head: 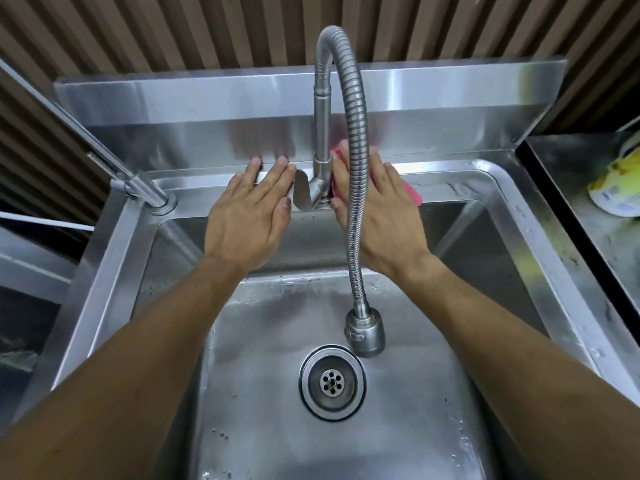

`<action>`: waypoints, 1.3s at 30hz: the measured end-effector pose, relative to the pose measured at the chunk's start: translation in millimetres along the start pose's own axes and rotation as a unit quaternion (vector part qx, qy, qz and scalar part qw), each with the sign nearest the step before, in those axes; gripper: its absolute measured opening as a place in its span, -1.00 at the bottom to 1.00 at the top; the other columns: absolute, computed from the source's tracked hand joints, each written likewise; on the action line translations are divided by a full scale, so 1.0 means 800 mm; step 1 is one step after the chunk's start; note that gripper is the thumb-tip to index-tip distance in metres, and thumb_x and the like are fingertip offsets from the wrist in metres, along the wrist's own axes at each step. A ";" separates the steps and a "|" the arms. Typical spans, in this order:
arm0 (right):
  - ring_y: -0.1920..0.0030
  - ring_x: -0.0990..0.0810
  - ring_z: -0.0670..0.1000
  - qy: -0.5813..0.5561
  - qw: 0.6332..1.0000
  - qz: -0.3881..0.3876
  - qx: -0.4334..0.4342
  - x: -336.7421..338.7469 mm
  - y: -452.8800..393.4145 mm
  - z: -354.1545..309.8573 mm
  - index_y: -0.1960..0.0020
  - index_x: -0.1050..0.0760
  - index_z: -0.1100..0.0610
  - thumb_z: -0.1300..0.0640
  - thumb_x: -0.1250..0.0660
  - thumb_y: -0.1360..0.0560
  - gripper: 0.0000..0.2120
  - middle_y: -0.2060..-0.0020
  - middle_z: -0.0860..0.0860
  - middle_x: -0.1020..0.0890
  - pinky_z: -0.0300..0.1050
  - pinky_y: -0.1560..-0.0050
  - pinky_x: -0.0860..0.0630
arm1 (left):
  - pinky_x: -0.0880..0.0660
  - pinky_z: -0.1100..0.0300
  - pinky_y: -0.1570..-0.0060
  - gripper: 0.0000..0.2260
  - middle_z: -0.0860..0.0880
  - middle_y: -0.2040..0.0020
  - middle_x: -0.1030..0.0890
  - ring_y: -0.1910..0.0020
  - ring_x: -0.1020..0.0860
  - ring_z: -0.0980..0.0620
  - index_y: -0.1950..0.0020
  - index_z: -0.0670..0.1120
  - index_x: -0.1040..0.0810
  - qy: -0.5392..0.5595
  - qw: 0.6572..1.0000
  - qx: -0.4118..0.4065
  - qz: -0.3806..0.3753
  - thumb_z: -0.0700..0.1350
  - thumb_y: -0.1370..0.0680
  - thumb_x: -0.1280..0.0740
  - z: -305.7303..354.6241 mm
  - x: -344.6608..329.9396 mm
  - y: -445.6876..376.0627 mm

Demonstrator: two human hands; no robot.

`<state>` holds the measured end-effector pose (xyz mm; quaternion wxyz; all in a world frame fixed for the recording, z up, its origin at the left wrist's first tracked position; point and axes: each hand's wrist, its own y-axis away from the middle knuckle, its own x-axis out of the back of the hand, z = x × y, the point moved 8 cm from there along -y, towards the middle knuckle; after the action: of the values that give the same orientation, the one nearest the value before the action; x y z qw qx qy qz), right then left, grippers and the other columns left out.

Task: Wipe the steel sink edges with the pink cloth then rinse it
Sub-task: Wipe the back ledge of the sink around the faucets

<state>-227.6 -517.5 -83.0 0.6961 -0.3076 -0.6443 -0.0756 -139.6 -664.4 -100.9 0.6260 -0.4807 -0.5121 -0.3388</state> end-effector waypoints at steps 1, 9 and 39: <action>-0.66 -0.04 0.20 0.002 1.000 0.000 0.001 -0.001 0.004 0.005 -0.69 0.01 0.08 -0.07 0.02 -0.75 -0.44 -0.67 0.07 -0.08 0.14 -0.64 -0.06 | -0.14 -0.04 -0.60 -0.51 0.05 -0.61 -0.26 -0.63 -0.18 -0.13 -0.66 0.03 -0.18 0.001 1.000 0.000 0.005 0.04 -0.72 0.07 -0.001 -0.001 0.000; -0.65 0.01 0.25 -0.041 0.989 0.015 -0.143 -0.002 0.003 0.006 -0.66 -0.03 0.26 0.04 0.17 -0.70 -0.42 -0.64 0.23 -0.10 0.16 -0.65 0.08 | -0.21 -0.08 -0.56 -0.51 0.03 -0.60 -0.29 -0.61 -0.22 -0.17 -0.65 -0.01 -0.21 -0.004 1.000 0.001 0.025 0.02 -0.71 0.05 -0.001 -0.003 0.000; -0.67 0.08 0.17 -0.082 0.955 -0.021 -0.284 0.000 0.006 0.045 -0.68 0.05 0.18 0.01 0.15 -0.73 -0.44 -0.67 0.12 -0.01 0.07 -0.66 0.16 | -0.18 -0.06 -0.58 -0.49 0.03 -0.61 -0.28 -0.61 -0.23 -0.16 -0.65 0.02 -0.23 0.005 0.999 0.007 0.034 0.08 -0.71 0.08 -0.003 -0.004 0.002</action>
<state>-255.8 -495.2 -85.5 0.5227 -0.4840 -0.6577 -0.2449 -137.9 -666.5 -104.4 0.6430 -0.4915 -0.4948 -0.3164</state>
